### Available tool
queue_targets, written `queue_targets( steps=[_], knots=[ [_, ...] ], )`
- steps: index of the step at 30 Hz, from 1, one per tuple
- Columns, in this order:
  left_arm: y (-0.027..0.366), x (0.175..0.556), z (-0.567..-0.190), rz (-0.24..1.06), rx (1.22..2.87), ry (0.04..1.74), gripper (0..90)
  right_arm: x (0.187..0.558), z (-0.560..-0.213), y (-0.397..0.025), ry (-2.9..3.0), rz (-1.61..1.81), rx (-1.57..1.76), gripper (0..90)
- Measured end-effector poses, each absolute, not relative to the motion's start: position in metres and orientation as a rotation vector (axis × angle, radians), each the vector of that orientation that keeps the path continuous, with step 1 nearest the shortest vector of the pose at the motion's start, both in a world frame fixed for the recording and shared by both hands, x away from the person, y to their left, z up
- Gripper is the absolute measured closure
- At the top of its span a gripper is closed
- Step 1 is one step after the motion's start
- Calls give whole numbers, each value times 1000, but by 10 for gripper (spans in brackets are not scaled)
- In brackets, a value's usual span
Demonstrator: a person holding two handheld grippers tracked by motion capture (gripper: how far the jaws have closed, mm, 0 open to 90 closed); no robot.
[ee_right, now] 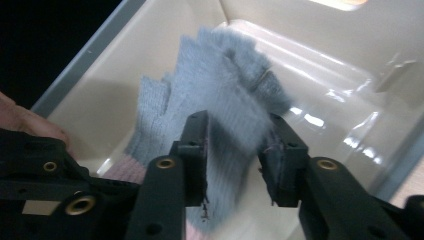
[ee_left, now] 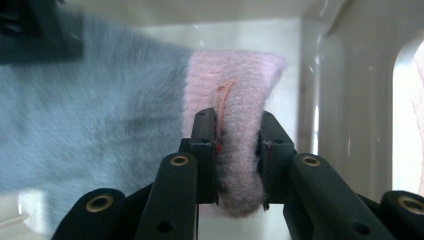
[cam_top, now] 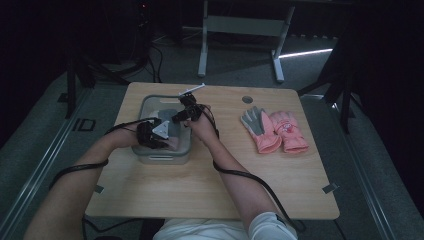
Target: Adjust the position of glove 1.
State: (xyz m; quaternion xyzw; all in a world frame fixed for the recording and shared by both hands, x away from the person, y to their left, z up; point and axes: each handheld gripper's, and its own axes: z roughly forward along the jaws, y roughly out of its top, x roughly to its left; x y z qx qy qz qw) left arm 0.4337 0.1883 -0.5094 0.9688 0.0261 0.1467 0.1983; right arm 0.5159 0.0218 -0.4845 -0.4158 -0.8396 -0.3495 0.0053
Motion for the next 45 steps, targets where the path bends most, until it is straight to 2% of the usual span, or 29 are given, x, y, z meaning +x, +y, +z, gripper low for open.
queue_targets(
  steps=[7, 9, 15, 17, 23, 25, 31, 33, 35, 45],
  knots=[
    [188, 435, -510, 386, 2705, 100, 699, 513, -478, 12, -2610, -1142, -1290, 583],
    [188, 435, -508, 356, 2700, 147, 656, 512, -475, 8, -2606, -1157, -1284, 574],
    [186, 433, -492, 377, 2663, 251, 483, 504, -466, -4, -2571, -1229, -1267, 559],
    [186, 431, -482, 418, 2638, 282, 458, 499, -462, -6, -2563, -1258, -1251, 555],
    [183, 426, -462, 395, 2544, 389, 371, 490, -453, -17, -2561, -1301, -1235, 548],
    [179, 424, -459, 399, 2540, 414, 369, 487, -452, -22, -2574, -1304, -1233, 540],
    [166, 419, -455, 319, 2485, 481, 265, 478, -450, -37, -2611, -1322, -1223, 535],
    [163, 417, -454, 299, 2478, 478, 228, 476, -449, -44, -2614, -1322, -1220, 532],
    [157, 415, -454, 269, 2468, 452, 136, 475, -448, -51, -2621, -1325, -1228, 532],
    [124, 401, -451, 273, 2418, 382, 97, 467, -443, -89, -2665, -1357, -1226, 529]
  ],
)
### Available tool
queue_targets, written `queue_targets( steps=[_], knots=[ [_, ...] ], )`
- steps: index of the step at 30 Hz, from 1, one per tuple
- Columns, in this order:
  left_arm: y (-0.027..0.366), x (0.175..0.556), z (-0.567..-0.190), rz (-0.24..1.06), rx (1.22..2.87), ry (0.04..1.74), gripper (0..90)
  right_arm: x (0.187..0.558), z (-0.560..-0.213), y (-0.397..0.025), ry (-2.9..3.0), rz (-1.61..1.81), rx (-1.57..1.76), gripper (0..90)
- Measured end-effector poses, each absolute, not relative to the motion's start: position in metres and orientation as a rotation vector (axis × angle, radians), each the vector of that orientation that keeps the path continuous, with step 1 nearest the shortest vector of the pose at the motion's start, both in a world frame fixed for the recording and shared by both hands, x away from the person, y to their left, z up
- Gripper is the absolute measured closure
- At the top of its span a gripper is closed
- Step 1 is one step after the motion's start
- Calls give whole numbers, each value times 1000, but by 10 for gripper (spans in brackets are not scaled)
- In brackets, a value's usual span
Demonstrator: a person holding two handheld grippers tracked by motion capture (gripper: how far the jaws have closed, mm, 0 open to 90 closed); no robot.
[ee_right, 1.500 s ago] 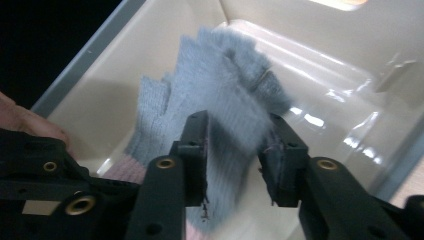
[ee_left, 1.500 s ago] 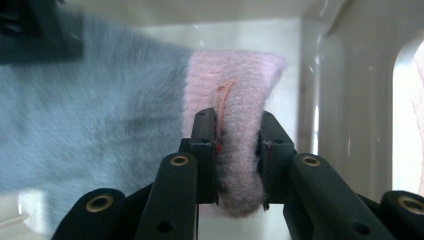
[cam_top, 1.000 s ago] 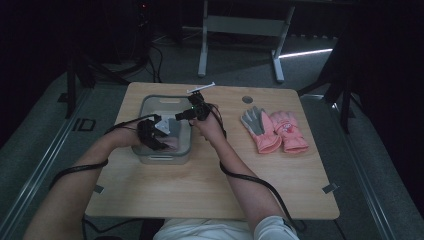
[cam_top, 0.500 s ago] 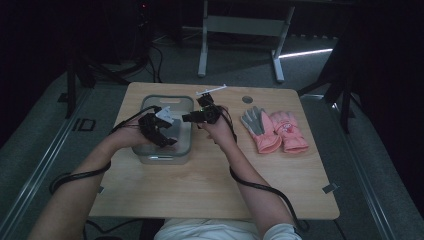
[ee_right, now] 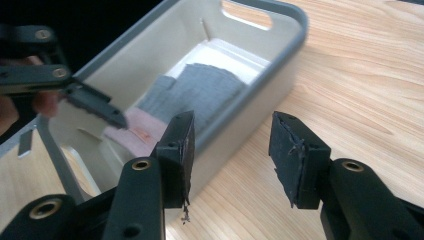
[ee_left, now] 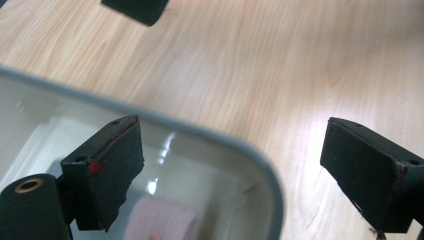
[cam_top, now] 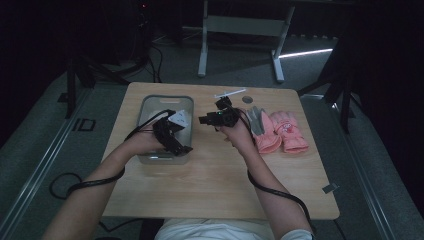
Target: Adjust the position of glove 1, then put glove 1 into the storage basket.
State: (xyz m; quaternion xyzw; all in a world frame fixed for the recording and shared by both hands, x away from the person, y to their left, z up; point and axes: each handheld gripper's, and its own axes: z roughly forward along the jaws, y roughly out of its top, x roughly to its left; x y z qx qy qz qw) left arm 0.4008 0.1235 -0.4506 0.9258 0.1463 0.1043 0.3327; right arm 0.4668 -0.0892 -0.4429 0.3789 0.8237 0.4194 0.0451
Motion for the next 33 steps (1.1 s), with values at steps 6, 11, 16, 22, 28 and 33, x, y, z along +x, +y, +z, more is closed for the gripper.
queue_targets(
  steps=[6, 11, 16, 22, 28, 33],
  knots=[
    [105, 390, -449, 300, 2435, 364, 97, 464, -443, -106, 2497, 1271, 1145, 535],
    [90, 380, -451, 288, 2429, 350, 97, 462, -448, -123, 2493, 1257, 1120, 538],
    [79, 372, -456, 288, 2426, 350, 89, 460, -453, -145, 2479, 1224, 1123, 540],
    [58, 352, -467, 269, 2427, 267, 88, 458, -456, -186, 2426, 1179, 1124, 546],
    [45, 342, -477, 265, 2443, 242, 88, 458, -458, -207, 2385, 1157, 1120, 546],
    [36, 330, -490, 260, 2435, 216, 87, 463, -455, -233, 2351, 1116, 1114, 555]
  ],
)
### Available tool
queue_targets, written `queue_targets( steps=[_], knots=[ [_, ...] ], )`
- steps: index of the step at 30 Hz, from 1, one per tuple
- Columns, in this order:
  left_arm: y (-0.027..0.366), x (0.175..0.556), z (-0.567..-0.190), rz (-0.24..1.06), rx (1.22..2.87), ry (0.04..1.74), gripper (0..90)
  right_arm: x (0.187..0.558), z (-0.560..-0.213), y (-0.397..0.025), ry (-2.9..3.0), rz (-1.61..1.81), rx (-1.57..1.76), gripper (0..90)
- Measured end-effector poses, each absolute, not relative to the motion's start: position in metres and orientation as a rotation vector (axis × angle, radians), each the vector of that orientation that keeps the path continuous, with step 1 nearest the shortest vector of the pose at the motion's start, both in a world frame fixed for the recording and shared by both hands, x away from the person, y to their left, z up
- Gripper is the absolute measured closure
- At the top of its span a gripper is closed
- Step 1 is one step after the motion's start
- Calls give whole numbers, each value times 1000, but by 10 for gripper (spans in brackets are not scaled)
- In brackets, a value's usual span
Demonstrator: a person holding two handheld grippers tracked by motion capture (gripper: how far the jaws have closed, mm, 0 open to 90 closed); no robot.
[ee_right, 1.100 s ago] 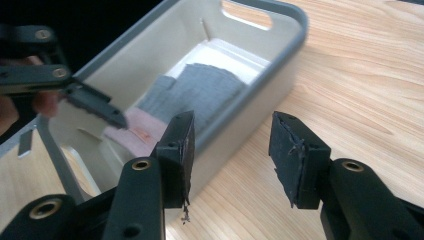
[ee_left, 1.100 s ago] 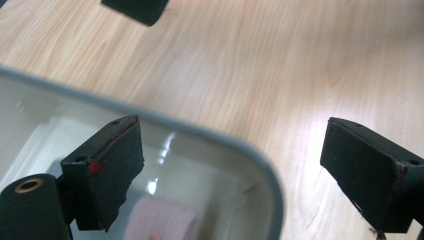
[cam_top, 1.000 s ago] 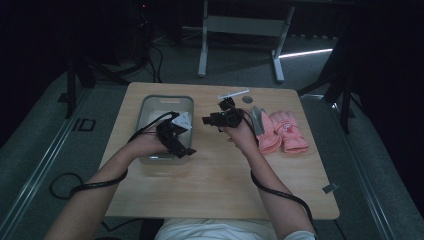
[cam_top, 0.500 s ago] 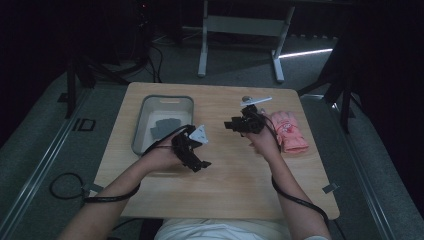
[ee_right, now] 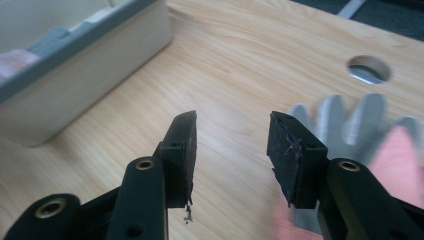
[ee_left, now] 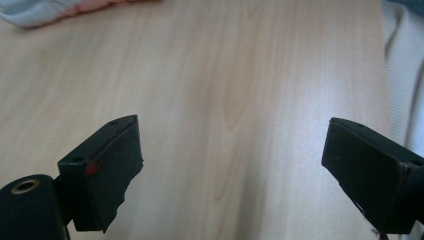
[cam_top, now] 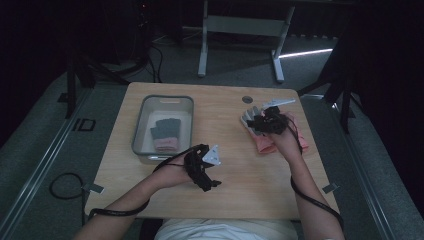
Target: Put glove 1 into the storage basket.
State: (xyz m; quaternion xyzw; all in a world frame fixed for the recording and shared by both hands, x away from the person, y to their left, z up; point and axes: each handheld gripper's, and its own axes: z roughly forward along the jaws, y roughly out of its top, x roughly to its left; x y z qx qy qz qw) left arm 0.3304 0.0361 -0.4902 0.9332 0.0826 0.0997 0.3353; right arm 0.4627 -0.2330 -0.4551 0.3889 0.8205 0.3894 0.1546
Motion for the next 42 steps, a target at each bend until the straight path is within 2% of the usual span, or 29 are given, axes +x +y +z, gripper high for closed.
queue_targets(
  steps=[11, 15, 17, 26, 34, 42],
  knots=[
    [33, 315, -518, 230, 2404, 271, 87, 483, -454, -259, 2312, 1016, 1110, 570],
    [33, 311, -527, 206, 2396, 311, 47, 494, -459, -261, 2320, 988, 1112, 574],
    [33, 309, -531, 186, 2391, 336, 12, 500, -464, -261, 2330, 969, 1116, 584],
    [35, 304, -548, 255, 2386, 363, 12, 512, -498, -256, 2397, 863, 1149, 599],
    [38, 299, -552, 226, 2320, 421, 12, 514, -523, -246, 2384, 689, 1130, 624],
    [40, 298, -557, 262, 2317, 401, 13, 514, -531, -239, 2345, 669, 1216, 842]
  ],
)
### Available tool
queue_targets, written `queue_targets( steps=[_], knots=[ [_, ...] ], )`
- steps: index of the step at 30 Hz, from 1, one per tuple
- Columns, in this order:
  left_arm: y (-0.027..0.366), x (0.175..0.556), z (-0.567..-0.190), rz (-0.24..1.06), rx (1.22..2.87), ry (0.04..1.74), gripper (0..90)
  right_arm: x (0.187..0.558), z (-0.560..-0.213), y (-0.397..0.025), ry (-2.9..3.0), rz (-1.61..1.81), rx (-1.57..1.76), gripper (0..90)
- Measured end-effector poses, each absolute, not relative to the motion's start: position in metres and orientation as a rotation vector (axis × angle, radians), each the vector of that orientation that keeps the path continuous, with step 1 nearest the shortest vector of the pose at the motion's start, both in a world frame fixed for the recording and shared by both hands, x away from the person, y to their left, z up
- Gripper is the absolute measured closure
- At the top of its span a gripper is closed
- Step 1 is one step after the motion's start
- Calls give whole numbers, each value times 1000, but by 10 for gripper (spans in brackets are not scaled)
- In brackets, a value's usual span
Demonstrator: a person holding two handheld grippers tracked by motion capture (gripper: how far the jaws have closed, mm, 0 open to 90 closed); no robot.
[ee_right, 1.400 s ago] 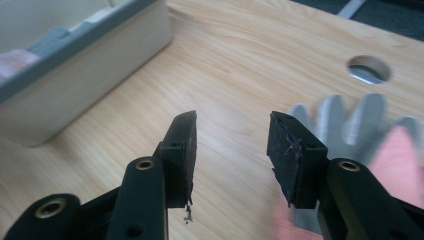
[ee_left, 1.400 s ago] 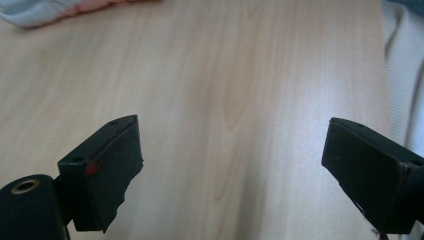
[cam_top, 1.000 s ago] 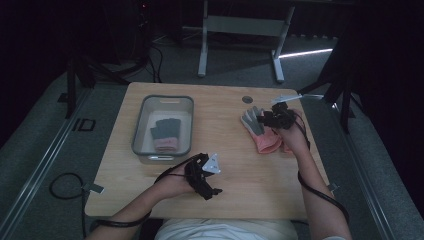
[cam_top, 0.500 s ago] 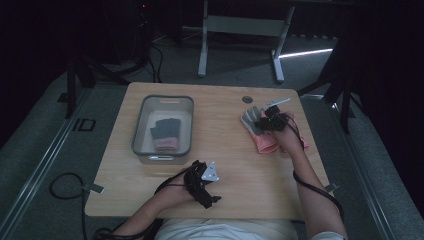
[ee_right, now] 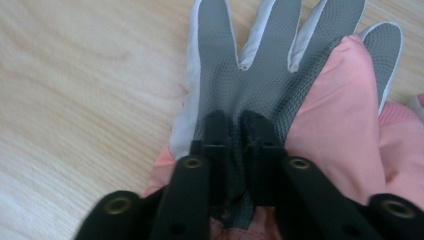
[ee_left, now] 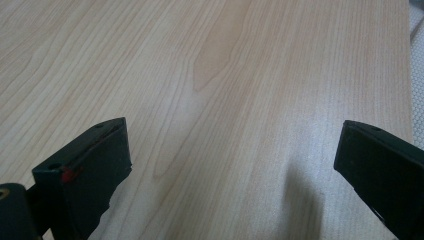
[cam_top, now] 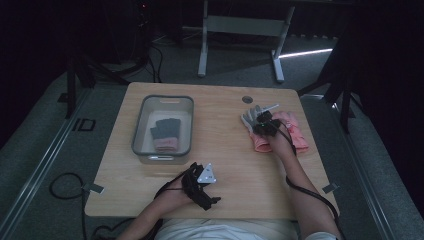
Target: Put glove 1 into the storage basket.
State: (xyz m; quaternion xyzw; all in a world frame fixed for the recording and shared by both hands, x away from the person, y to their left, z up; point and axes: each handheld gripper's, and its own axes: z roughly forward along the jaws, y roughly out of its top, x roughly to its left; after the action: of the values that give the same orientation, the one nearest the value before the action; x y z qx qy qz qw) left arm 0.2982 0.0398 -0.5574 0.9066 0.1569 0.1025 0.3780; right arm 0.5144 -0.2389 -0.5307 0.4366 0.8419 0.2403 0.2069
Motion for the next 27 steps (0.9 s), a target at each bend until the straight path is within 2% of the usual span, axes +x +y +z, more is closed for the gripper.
queue_targets(
  steps=[2, 7, 17, 22, 27],
  knots=[
    [40, 299, -558, 266, 2321, 391, 13, 514, -527, -241, 2315, 709, 1273, 872],
    [41, 299, -559, 270, 2321, 378, 13, 500, -505, -240, 2242, 822, 1316, 884],
    [42, 299, -560, 278, 2319, 371, 13, 442, -445, -220, 2098, 1026, 1404, 885],
    [44, 299, -559, 282, 2305, 372, 13, 413, -449, -212, 2067, 1018, 1468, 884],
    [42, 299, -560, 290, 2304, 368, 13, 401, -471, -206, 2072, 1005, 1544, 884]
  ],
)
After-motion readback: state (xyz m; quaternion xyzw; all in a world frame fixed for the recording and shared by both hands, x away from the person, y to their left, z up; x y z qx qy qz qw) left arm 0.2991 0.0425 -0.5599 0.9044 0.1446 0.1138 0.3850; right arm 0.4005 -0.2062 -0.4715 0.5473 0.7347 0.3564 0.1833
